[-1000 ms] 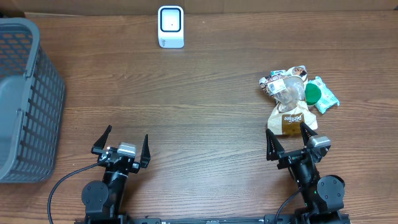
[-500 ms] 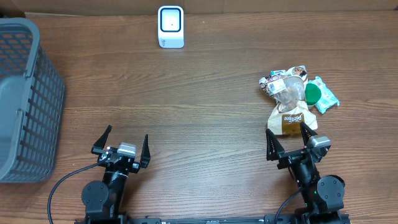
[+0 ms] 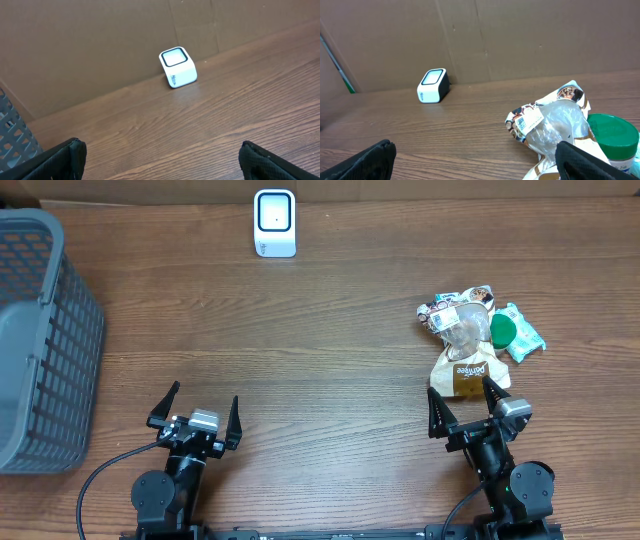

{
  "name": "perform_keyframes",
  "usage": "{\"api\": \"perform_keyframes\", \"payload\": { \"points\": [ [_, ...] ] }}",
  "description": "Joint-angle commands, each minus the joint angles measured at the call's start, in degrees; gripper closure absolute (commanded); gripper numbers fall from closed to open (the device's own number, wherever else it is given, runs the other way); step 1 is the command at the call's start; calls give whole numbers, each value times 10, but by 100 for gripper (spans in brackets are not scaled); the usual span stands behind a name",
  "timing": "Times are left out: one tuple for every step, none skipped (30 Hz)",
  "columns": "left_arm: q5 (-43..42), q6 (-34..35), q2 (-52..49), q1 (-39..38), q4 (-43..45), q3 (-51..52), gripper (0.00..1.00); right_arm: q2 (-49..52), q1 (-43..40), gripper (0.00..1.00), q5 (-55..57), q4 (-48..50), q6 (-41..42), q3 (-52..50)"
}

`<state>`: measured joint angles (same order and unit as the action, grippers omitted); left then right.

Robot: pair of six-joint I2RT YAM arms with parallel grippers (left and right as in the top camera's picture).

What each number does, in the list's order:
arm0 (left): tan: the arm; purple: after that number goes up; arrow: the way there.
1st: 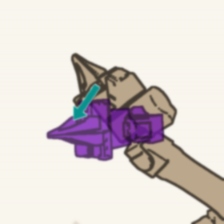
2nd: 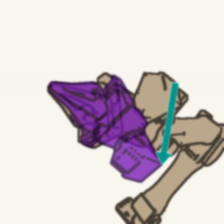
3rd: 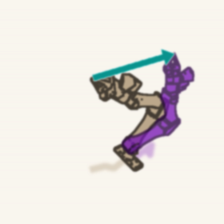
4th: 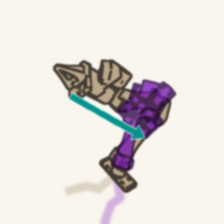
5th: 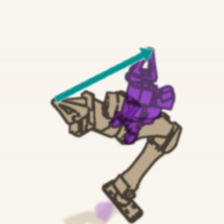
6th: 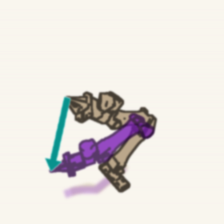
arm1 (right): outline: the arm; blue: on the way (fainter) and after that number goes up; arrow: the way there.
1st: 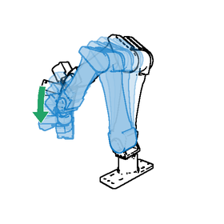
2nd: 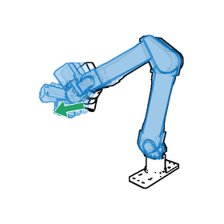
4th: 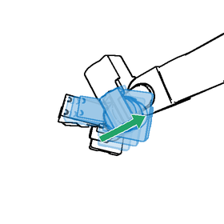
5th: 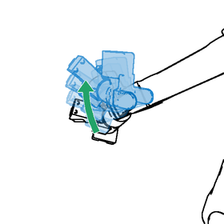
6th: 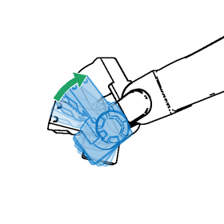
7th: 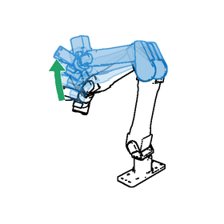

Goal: Scan the item barcode

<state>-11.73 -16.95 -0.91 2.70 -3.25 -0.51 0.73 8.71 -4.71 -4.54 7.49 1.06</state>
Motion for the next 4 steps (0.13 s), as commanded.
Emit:
{"api": "perform_keyframes", "payload": {
  "points": [
    [5, -11, 7, -2, -1, 2, 0, -6, -1, 0, -3, 2, 1, -6],
    [5, -11, 7, -2, -1, 2, 0, -6, -1, 0, -3, 2, 1, -6],
    [5, -11, 7, -2, -1, 2, 0, -6, -1, 0, -3, 2, 1, -6],
    [5, -11, 7, -2, -1, 2, 0, -6, -1, 0, -3, 2, 1, -6]
  ]
}}
